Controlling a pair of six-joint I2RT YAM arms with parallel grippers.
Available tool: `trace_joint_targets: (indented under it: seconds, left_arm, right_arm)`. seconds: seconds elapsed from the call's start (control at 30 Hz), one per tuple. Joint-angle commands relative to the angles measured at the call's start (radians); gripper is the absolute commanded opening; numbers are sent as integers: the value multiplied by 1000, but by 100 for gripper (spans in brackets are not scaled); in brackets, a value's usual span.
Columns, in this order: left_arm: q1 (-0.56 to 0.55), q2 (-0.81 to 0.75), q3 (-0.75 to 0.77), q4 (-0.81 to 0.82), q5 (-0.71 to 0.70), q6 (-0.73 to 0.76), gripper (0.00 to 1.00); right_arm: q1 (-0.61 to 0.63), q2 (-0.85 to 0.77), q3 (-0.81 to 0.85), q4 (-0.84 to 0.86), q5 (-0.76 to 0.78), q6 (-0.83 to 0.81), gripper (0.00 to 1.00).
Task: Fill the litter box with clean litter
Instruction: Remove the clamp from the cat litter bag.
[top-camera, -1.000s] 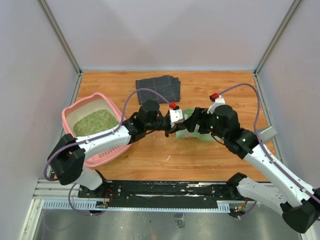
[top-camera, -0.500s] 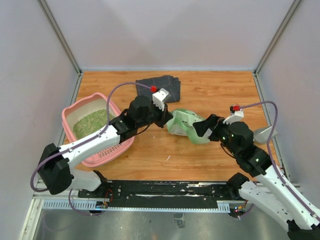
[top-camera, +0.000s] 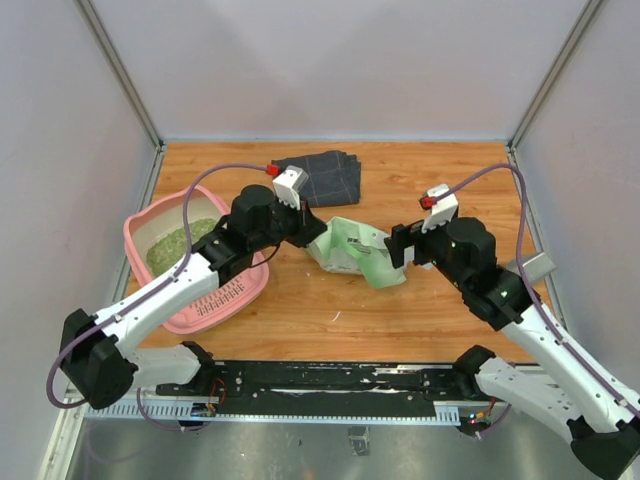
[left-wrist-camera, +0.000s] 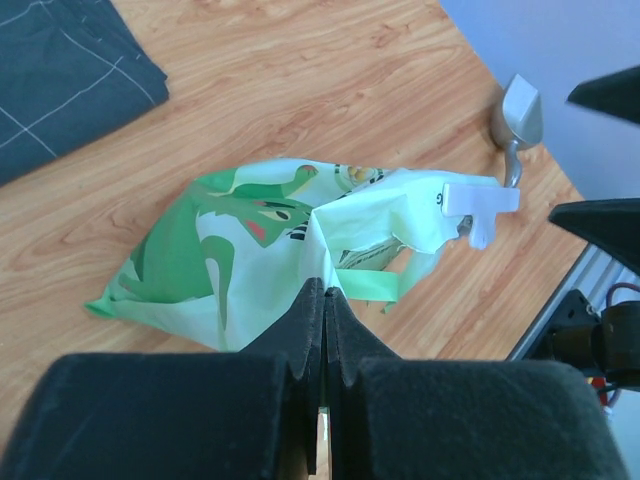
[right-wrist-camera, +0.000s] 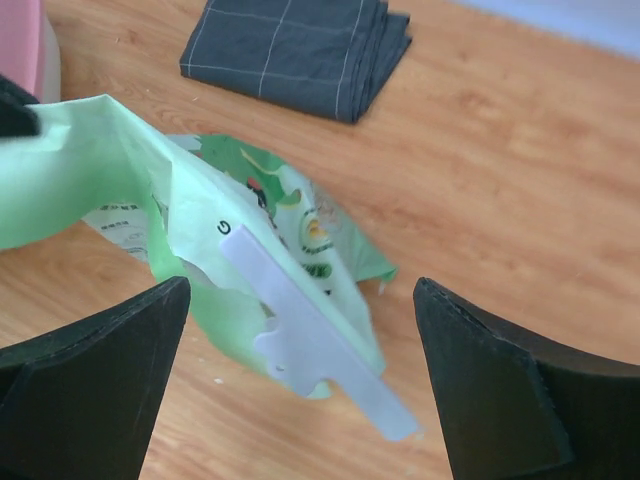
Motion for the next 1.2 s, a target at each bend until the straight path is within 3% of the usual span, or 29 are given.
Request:
trace_joint_targets:
  seconds: [0.0, 0.13, 0.17, 0.2, 0.27, 0.53, 0.63, 0.93, 1.17]
  left_arm:
    - [53, -28, 73, 108, 84, -40, 0]
    - [129, -7, 81, 141, 211, -113, 0]
    - [146, -3, 78, 160, 263, -135, 0]
    - [159, 4, 79, 174, 295, -152, 0]
    - [174, 17, 86, 189, 338, -171, 0]
    - [235, 49, 78, 244, 432, -224, 0]
    - [245, 63, 80, 264, 477, -240, 0]
    - [260, 68, 74, 220, 479, -191, 0]
    - [263, 63, 64, 229, 487, -194, 0]
  right_arm:
    - [36, 24, 99, -53, -53, -473, 95]
    - [38, -8, 13, -5, -196, -692, 85]
    - [41, -17, -26, 4, -260, -767, 88]
    - [49, -26, -59, 3, -310, -855, 99]
    - [90, -38, -108, 10, -316, -945, 99]
    - [191, -34, -220, 113, -39, -1120, 98]
    - [204, 22, -273, 244, 104, -1200, 98]
    - [220, 99, -333, 463, 233, -1384, 99]
    - [219, 75, -336, 452, 243, -1395, 48]
